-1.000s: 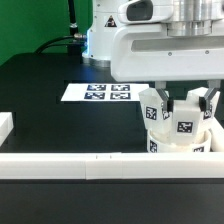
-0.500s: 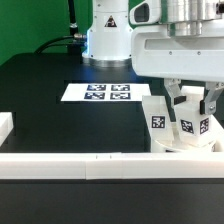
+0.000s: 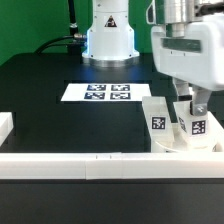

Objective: Assemble stool

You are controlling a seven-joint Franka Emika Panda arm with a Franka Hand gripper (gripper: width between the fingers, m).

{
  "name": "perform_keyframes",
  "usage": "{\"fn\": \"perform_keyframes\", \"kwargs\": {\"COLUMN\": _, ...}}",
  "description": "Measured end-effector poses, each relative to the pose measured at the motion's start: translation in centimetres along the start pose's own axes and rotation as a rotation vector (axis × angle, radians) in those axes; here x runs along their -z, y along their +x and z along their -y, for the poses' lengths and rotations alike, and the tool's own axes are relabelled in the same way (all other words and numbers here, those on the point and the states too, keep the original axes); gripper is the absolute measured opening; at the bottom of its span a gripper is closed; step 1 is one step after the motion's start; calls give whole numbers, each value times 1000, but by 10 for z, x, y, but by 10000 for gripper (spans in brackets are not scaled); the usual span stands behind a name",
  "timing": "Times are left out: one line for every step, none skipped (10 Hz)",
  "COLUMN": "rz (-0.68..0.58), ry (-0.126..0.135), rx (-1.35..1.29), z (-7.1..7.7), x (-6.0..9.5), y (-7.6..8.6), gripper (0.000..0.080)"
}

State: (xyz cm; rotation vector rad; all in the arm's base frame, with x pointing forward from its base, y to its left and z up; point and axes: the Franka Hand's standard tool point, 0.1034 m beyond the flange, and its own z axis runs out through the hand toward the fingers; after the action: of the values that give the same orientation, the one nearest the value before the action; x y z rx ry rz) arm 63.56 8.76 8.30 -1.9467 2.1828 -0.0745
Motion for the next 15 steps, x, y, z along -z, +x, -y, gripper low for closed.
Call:
{"fn": "perform_keyframes", "kwargs": {"rz": 11, "ry": 19, "rx": -95, "z": -1, "x": 0, "y": -2, "gripper": 335}}
{"fn": "perform_keyframes", "kwargs": {"rz": 25, "ry": 43, "rx": -278, "z": -3, "x": -1, "y": -6, "gripper": 335}}
{"fn": "perform_keyframes", "kwargs": {"rz": 32, "ry": 66, "rx": -405, "z": -3, "x": -2, "y": -9, "gripper": 337}}
{"fn": "perform_keyframes", "kwargs": {"rz": 36, "ry": 60, "rx": -464, "z": -3, "x": -1, "y": -9, "gripper": 337}}
{"fn": "perform_keyframes", "kwargs": {"rz": 48, "ry": 58, "rx": -512, "z": -4, "x": -2, "y": -10, "gripper": 337}}
{"fn": "perform_keyframes", "kwargs": {"rz": 64, "ry": 55, "rx": -563, "z": -6, "x": -3, "y": -11, "gripper": 337}}
{"fn": "perform_keyframes", "kwargs": {"rz": 75, "ry": 56, "rx": -591, "z": -6, "x": -3, "y": -12, "gripper": 337}}
{"fn": "perform_keyframes", "kwargs": {"rz": 94, "ry": 84, "rx": -703, "z": -8, "x": -3, "y": -11, "gripper": 337}}
{"fn": "perform_keyframes", "kwargs": {"rz": 113, "ry": 123, "rx": -789, "z": -11, "x": -3, "y": -12, "gripper": 337}}
{"fn": "perform_keyframes", "kwargs": {"rz": 125, "ry": 139, "rx": -842, "z": -12, "x": -4, "y": -16, "gripper": 337}}
{"fn": "perform_keyframes", "kwargs": {"rz": 129, "ry": 147, "rx": -851, "z": -13, "x": -3, "y": -17, "gripper": 337}}
{"fn": "perform_keyframes", "kwargs": {"rz": 132, "ry": 148, "rx": -863, "z": -14, "x": -3, "y": -17, "gripper": 337}}
{"fn": "perform_keyframes", "kwargs": {"rz": 130, "ry": 149, "rx": -841, "z": -14, "x": -3, "y": -17, "gripper": 337}}
{"fn": "perform_keyframes", "kwargs": {"rz": 127, "ry": 149, "rx": -809, "z": -15, "x": -4, "y": -17, "gripper": 416}}
{"fn": "perform_keyframes", "kwargs": {"rz": 125, "ry": 148, "rx": -773, "z": -14, "x": -3, "y": -17, "gripper": 416}}
